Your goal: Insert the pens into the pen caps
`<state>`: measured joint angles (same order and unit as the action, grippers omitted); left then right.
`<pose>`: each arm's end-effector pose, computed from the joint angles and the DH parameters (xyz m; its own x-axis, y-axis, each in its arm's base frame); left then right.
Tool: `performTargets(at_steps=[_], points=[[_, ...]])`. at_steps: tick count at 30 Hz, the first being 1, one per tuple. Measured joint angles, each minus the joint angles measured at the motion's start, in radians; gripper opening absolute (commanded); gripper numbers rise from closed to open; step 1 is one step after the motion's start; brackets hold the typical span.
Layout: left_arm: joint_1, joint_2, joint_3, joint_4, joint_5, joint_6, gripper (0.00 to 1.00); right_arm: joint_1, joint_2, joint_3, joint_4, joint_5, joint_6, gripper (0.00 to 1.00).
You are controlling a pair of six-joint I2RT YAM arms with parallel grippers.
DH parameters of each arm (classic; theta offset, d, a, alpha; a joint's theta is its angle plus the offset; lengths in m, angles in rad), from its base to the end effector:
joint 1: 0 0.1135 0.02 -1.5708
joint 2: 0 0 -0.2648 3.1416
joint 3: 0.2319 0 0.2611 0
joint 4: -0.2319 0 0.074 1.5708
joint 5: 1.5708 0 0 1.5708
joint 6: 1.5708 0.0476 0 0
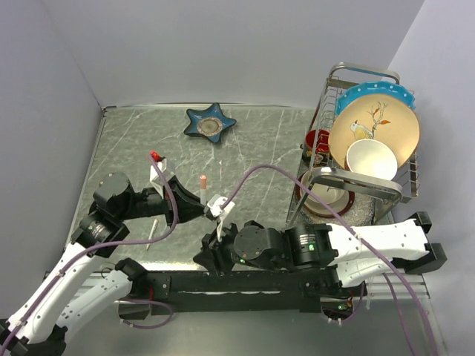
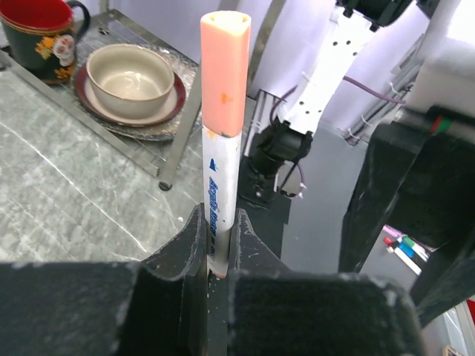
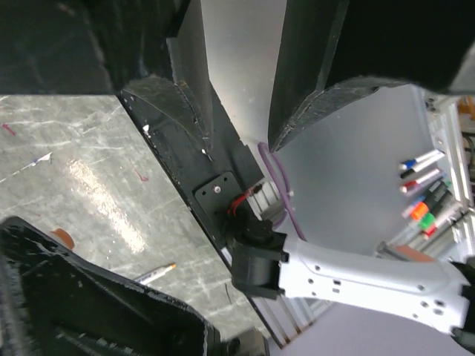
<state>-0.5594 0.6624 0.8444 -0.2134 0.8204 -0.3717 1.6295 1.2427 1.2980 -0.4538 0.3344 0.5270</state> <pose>0.1143 -0.1126 0.3780 -0.3813 -0.0535 -0.9229 0.9048 0.1831 -0.3844 -0.0017 0.2951 0.3920 -0.4635 -0.2108 -0.8606 -0.8418 0.4079 0.3535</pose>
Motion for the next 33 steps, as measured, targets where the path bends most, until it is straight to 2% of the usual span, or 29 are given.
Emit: performTargets(at_steps=[3,6,7,13,17,21,33], points=[[0.000,-0.005,0.003,0.000,-0.036,0.000,0.01,0.000,-0.019,0.013,-0.004,0.006,0.006,0.53],[0.000,-0.002,0.003,-0.008,-0.132,-0.011,0.01,0.000,-0.050,0.021,-0.015,0.015,0.007,0.68],[0.000,0.003,0.003,-0.012,-0.166,-0.014,0.01,0.000,-0.056,0.029,-0.022,0.017,0.009,0.76],[0.000,0.123,0.003,-0.046,-0.429,-0.077,0.01,0.000,-0.095,0.058,-0.046,0.034,0.000,0.91],[0.000,0.266,0.003,-0.061,-0.597,-0.131,0.02,0.000,-0.121,0.058,-0.049,0.042,-0.006,0.94],[0.006,0.425,0.004,-0.077,-0.706,-0.175,0.01,0.000,-0.150,0.048,-0.047,0.048,-0.013,0.94],[0.058,0.841,0.087,-0.084,-0.749,-0.251,0.08,0.000,-0.221,-0.029,-0.035,0.065,-0.019,0.94]])
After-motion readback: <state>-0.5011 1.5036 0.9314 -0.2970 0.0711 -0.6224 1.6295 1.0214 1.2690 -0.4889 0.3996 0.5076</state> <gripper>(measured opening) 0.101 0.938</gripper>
